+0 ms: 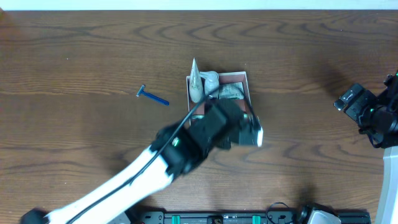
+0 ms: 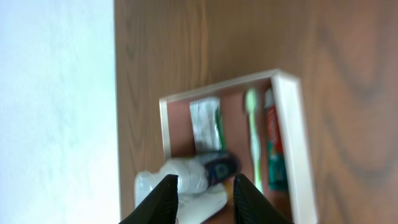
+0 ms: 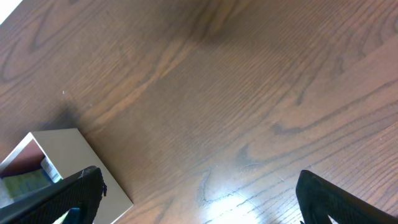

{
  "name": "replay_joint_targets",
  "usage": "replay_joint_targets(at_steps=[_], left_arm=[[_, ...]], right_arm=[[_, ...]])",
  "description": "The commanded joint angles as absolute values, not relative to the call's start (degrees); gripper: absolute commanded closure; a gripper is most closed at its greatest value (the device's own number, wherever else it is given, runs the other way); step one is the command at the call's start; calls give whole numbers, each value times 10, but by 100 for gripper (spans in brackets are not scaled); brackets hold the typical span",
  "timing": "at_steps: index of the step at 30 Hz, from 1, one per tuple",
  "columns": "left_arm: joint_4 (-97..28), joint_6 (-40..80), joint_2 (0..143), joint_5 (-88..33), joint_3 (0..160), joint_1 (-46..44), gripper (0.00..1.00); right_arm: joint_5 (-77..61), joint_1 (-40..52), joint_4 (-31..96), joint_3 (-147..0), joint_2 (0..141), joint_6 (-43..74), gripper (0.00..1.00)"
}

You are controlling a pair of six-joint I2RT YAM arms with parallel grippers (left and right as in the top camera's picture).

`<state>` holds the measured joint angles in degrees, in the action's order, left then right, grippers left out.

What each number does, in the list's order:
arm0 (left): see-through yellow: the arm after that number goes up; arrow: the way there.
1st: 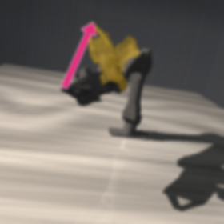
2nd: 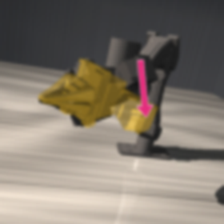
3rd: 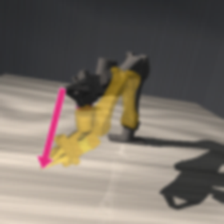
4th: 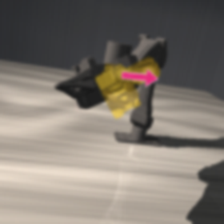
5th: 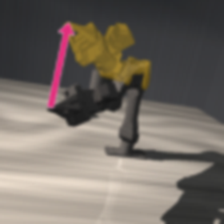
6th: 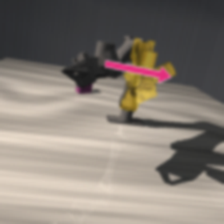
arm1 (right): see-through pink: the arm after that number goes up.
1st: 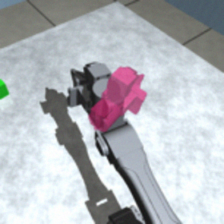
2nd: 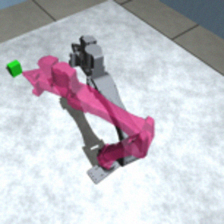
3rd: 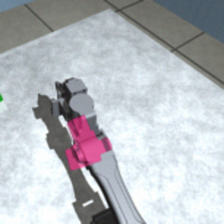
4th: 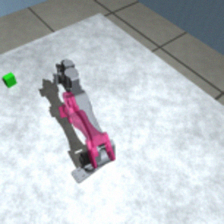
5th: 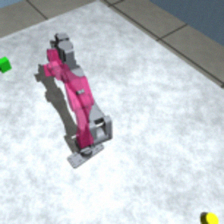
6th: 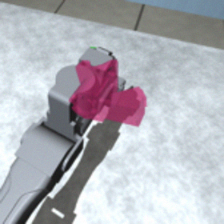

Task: Pack container
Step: 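Release the toothbrush and move the left gripper to the blue razor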

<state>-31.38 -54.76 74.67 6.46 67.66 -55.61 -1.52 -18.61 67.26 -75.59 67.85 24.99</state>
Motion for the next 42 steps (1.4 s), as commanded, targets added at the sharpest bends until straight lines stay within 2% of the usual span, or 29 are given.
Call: replay_joint_targets(at_steps=[1, 2, 3, 7, 10, 13, 15, 19, 22, 27, 35, 42], left_arm=[[-322, -484, 691, 87, 689, -589, 47], [-321, -453, 678, 102, 689, -589, 30], [-320, -417, 665, 128, 689, -585, 17], [-321, -257, 632, 248, 689, -527, 8], [-326, -74, 620, 339, 689, -448, 0], [-343, 91, 619, 349, 689, -368, 2], [-363, 219, 622, 299, 689, -320, 2], [-396, 254, 631, 189, 689, -280, 2], [-415, 258, 649, 202, 686, -275, 2], [-407, 425, 708, 235, 686, -225, 2], [-433, 442, 881, 55, 743, -121, 2], [-536, 442, 1014, 23, 865, -102, 2]], right_arm=[[-15, -192, 673, -763, 675, 252, 1], [-15, -192, 673, -763, 675, 252, 1], [-15, -192, 673, -763, 675, 252, 1], [-15, -192, 673, -763, 675, 252, 1], [-15, -192, 673, -763, 675, 252, 1], [-15, -192, 673, -763, 675, 252, 1], [-15, -192, 673, -763, 675, 252, 1], [-15, -192, 673, -763, 675, 252, 1], [-15, -192, 673, -763, 675, 252, 1], [-15, -192, 673, -763, 675, 252, 1], [-15, -192, 673, -763, 675, 252, 1], [-15, -192, 673, -763, 675, 252, 1]])
